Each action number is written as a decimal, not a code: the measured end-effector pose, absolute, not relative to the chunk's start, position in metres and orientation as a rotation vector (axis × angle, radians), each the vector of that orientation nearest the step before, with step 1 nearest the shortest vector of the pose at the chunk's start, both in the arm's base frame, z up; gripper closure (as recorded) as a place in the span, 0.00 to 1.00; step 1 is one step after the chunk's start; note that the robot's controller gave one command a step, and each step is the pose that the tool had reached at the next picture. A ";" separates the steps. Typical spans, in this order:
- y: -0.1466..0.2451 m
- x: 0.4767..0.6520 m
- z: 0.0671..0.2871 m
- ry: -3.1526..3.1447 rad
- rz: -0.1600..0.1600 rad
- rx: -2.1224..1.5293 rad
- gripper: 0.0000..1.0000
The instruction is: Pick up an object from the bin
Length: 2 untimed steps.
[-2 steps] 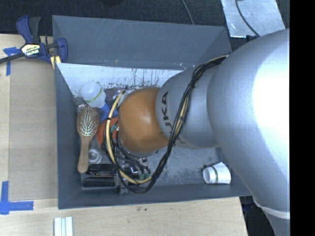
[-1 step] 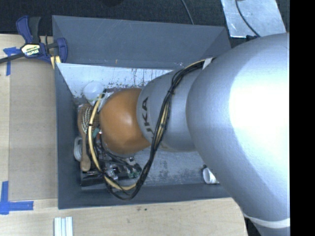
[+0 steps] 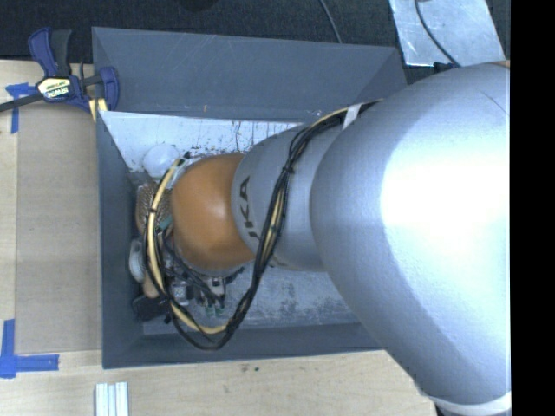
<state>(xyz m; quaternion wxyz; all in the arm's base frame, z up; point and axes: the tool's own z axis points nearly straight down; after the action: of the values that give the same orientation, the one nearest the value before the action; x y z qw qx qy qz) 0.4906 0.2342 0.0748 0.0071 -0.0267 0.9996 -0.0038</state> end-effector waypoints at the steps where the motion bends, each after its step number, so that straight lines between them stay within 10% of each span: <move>1: 0.234 0.491 0.075 3.126 -0.011 -0.083 1.00; 2: 0.234 0.485 0.100 3.143 -0.017 -0.085 1.00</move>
Offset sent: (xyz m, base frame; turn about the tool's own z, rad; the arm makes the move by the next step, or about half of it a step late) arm 0.0000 0.0002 0.0925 -0.0001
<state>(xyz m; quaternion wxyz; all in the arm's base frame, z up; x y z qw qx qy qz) 0.4848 0.2341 0.0999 -0.0013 -0.0269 0.9996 -0.0053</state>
